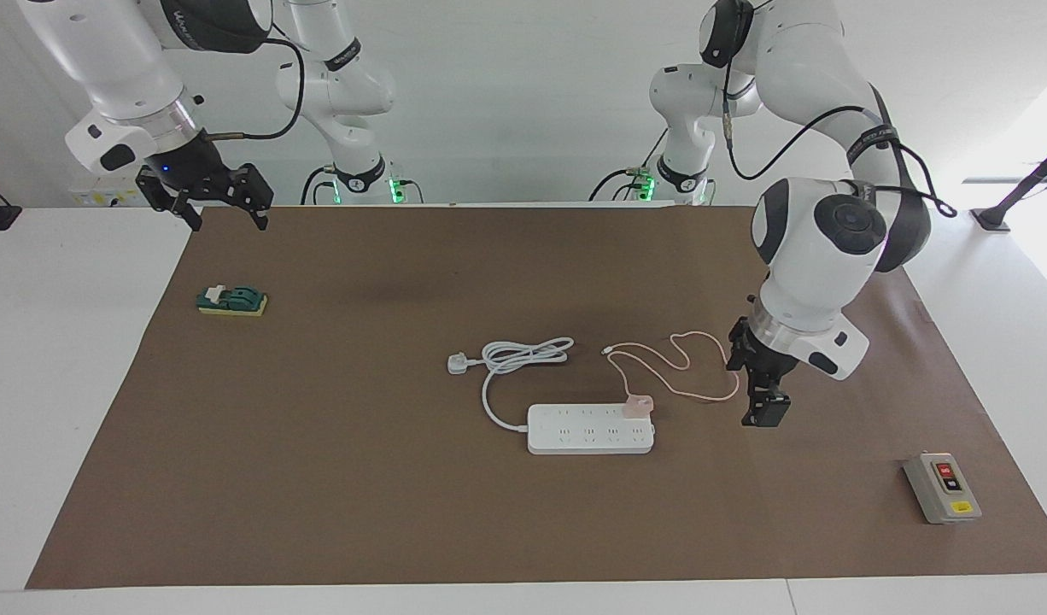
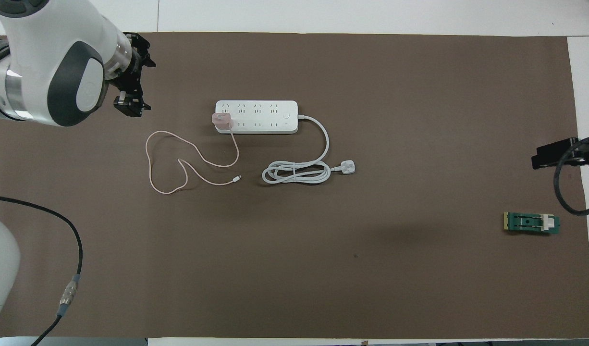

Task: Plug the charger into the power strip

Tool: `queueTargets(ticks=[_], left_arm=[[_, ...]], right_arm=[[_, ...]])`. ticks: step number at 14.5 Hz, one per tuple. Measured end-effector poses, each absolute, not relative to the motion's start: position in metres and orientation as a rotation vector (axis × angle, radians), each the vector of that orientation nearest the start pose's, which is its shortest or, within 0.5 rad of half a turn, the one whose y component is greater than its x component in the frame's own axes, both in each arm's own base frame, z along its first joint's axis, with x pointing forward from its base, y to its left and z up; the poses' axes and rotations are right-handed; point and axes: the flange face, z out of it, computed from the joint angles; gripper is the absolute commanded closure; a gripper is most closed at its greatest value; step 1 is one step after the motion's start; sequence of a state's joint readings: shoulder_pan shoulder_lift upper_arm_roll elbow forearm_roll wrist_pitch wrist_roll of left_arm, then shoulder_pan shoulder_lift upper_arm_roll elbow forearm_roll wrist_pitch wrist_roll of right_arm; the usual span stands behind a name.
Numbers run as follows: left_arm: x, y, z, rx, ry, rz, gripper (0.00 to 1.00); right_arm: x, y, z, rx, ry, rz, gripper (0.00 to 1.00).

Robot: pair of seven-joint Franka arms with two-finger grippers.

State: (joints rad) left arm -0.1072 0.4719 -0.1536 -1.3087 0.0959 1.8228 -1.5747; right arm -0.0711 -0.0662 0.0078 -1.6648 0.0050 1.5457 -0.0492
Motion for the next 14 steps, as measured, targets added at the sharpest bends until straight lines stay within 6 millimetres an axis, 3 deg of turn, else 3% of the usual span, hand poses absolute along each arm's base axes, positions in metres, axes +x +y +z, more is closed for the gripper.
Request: queueTargets(ticks=[6,9,12,14], left_arm=[[0.652,-0.074,0.534,-2.838,-1.158,0.064,0.01],[0.644,-0.041,0.549,-2.873,-1.044,0.096,0.00],[0.646,-0.039,0.542,-2.916,-0.932,0.103,0.00],[0.648,-0.041,0.541,-2.997,-0.696,0.080,0.00]], right_arm=[[0.529,-0.033,0.614,-3.133,0.022,0.082,0.00],[0.529,-0.033,0.614,-3.133,0.022,0.082,0.00],[0.529,-0.033,0.614,-3.133,0.022,0.082,0.00],[0.529,-0.033,0.614,-3.133,0.022,0.082,0.00]])
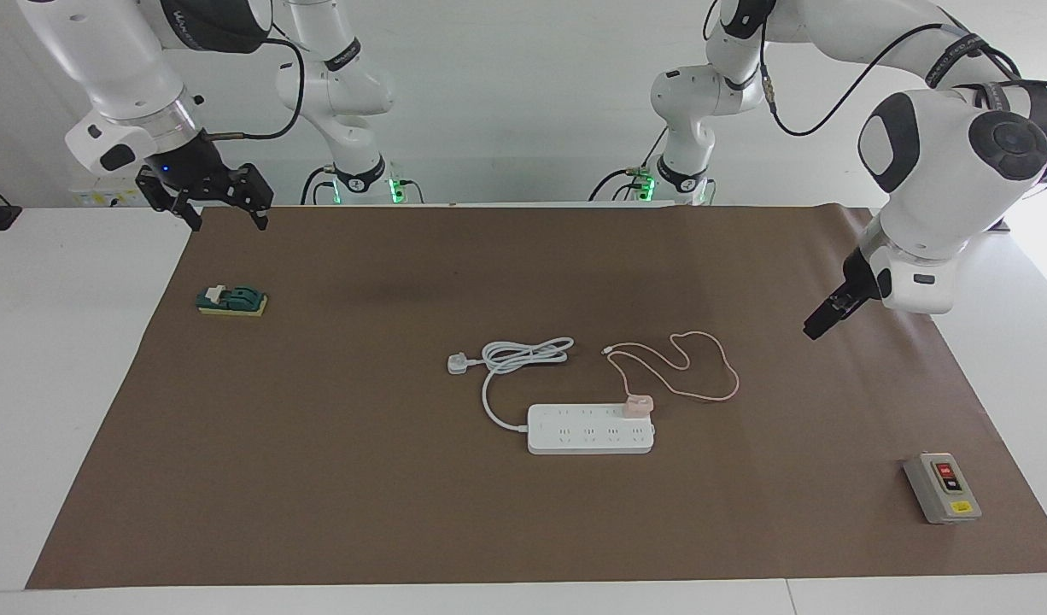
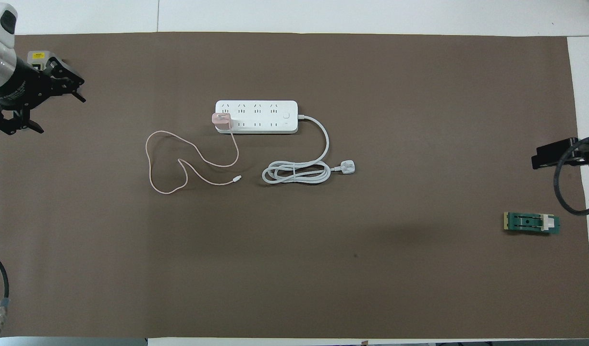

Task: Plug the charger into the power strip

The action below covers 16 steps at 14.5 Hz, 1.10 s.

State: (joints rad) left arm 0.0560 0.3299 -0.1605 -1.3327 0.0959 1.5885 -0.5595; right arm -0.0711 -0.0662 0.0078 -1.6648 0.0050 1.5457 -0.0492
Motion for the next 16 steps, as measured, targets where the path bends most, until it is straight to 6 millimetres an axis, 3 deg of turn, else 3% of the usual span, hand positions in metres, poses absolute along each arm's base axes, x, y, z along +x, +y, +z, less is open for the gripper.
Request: queueTargets(ticks=[4,9,13,16], left_arm=[[0.656,-0.041,0.546,-3.080,-0.360,-0.004,0.00],[0.657,-0.042,0.541,-3.106,-0.078,-0.003,0.00],[0.657,-0.029,0.539,-3.103,-0.100,0.008,0.00],[0.628,0.018,0.544,-3.079,-0.242,0.086,0.00]], right_arm=[[0.529,-0.033,0.614,-3.133,0.022,0.082,0.00],[0.529,-0.033,0.614,-3.133,0.022,0.082,0.00],[0.529,-0.033,0.614,-3.133,0.022,0.082,0.00],[0.529,-0.033,0.614,-3.133,0.022,0.082,0.00]])
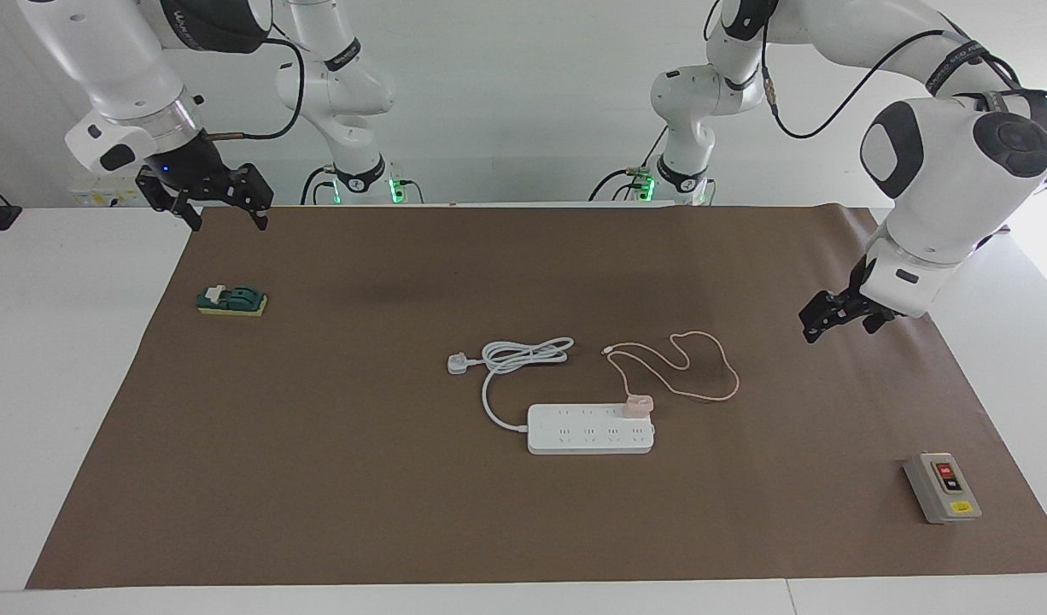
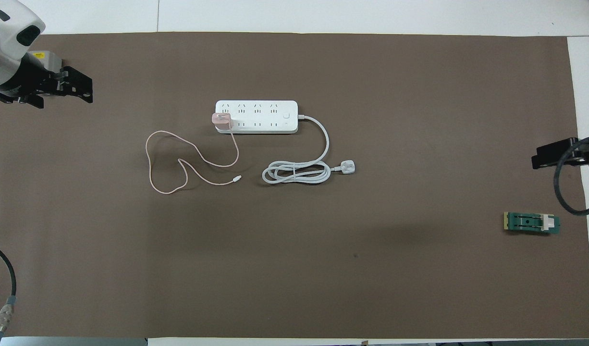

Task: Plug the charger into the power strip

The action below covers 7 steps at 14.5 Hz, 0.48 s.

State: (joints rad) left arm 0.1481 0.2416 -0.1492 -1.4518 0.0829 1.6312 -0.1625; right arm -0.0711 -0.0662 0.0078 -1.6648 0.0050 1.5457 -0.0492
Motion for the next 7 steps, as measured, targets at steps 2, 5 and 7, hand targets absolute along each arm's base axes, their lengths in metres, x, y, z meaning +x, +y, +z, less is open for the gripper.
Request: queueTargets(ticks=[2,5,7], left_arm=[[0.593,0.031,0.544,-3.064,-0.286,0.123,0.00],[0.563,0.021,0.546,-3.048,-0.299,0.126,0.00],[0.560,0.015,0.550,-3.045,-0.321,0.104,0.00]], right_arm=[[0.529,-0.033,0.614,-3.133,0.022,0.082,0.00],[0.529,-0.033,0.614,-3.133,0.022,0.082,0.00],[0.529,-0.033,0.614,-3.133,0.022,0.082,0.00]])
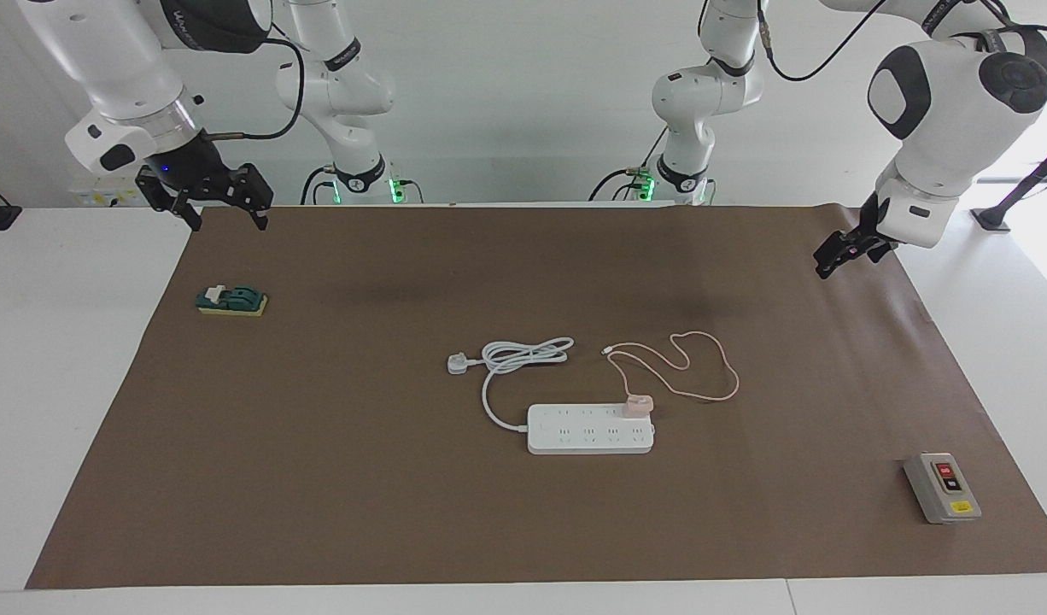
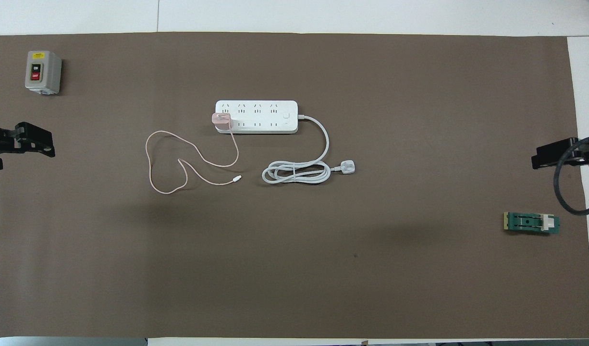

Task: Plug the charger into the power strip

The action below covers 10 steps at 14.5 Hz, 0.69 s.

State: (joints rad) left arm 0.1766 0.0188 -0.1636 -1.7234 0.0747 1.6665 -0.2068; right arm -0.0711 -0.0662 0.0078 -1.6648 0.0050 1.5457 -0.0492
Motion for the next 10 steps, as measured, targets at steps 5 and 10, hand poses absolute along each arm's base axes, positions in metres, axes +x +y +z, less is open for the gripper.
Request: queueTargets(ticks=[5,10], left_arm=[[0.562,0.017,0.555,-3.041,-0.374,0.062,0.00],[0.553,0.015,0.568,-3.092,-0.381,0.069,0.00]], right_arm=[[0.529,-0.033,0.614,-3.133,0.022,0.082,0.00],[0.529,-0.033,0.614,-3.133,0.022,0.082,0.00]])
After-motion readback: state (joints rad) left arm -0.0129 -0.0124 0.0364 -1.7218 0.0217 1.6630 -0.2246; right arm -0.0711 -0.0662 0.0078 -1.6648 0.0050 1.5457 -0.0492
